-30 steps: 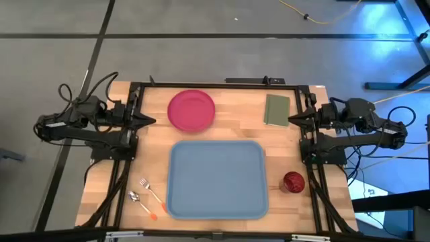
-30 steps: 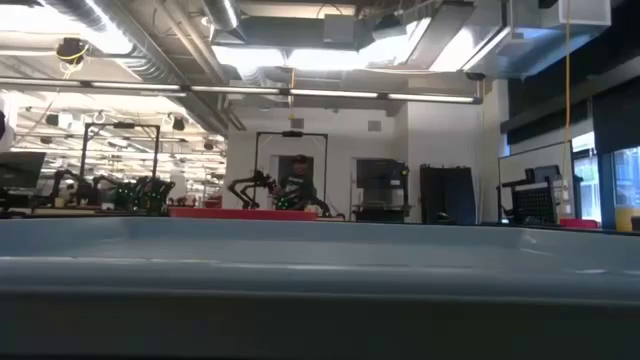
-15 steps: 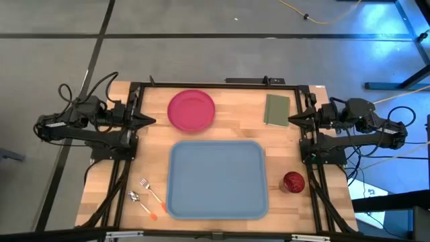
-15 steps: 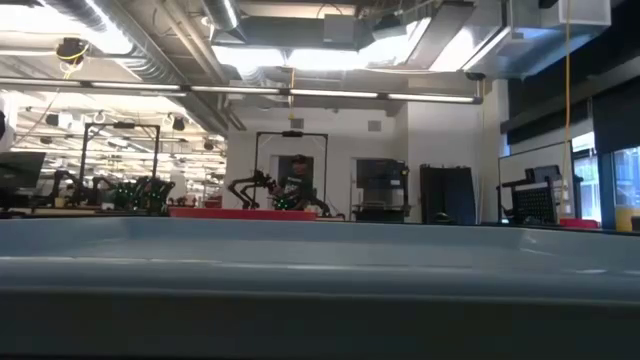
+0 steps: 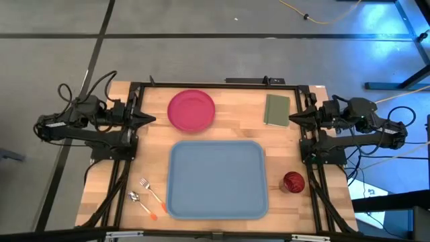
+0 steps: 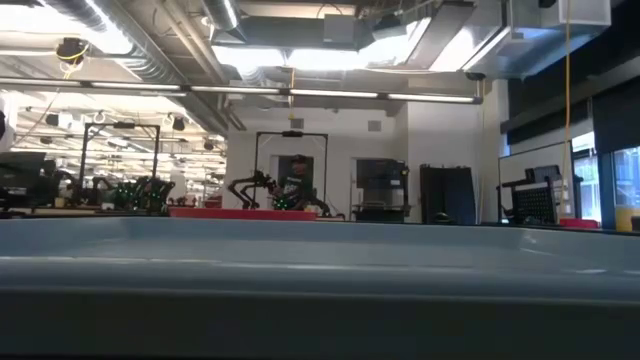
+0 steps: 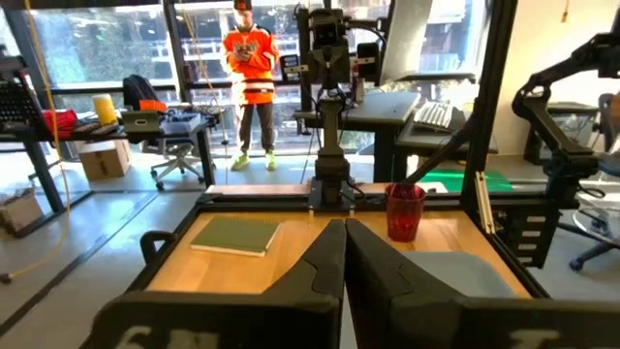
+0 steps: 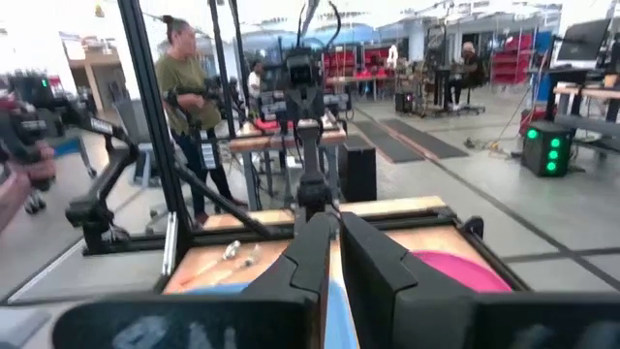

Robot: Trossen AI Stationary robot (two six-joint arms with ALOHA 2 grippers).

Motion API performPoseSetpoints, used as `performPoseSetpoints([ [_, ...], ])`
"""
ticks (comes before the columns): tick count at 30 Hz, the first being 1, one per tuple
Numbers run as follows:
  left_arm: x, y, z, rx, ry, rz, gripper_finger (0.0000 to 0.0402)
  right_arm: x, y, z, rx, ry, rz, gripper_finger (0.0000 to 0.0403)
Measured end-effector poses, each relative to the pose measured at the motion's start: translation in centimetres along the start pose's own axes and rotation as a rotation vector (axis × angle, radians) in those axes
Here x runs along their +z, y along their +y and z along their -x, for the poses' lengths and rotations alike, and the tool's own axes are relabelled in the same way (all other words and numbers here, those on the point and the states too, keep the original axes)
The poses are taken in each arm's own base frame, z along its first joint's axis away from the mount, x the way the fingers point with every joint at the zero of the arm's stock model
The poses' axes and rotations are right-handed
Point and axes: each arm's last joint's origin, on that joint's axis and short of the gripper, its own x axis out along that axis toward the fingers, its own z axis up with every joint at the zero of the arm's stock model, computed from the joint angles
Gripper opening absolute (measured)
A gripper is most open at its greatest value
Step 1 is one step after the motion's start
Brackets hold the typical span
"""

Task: Pick and place plate/cup/fork/spoon on tray
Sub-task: Put the pink plate on the center of the blue serving tray

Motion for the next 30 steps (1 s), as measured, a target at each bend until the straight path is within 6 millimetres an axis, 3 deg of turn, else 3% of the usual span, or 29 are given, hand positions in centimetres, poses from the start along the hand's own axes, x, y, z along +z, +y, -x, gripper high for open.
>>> performPoseSetpoints([
  [13, 0.7, 0.3, -0.7, 0.126, -0.058, 0.005, 0.0000, 0.6, 0.0, -0.6, -0.017, -0.079, -0.159, 0.0035],
  [15, 0.1, 0.2, -2.0, 0.108, -0.048, -0.010, 0.0000, 0.0, -0.1, -1.4, -0.019, -0.090, -0.124, 0.0035],
  [21, -1.8, 0.2, -7.7, 0.169, -0.093, -0.269, 0.0000, -2.0, -0.5, -5.7, -0.061, -0.260, 0.054, 0.0035],
  [25, -2.2, 2.5, -9.4, 0.471, 0.110, -0.367, 0.0000, -3.3, -1.4, -7.7, -0.235, -0.174, 0.053, 0.0035],
  [30, -1.8, 6.0, -9.6, 0.624, 0.348, -0.336, 0.0000, -4.9, -2.7, -9.1, -0.370, -0.065, -0.040, 0.0035],
])
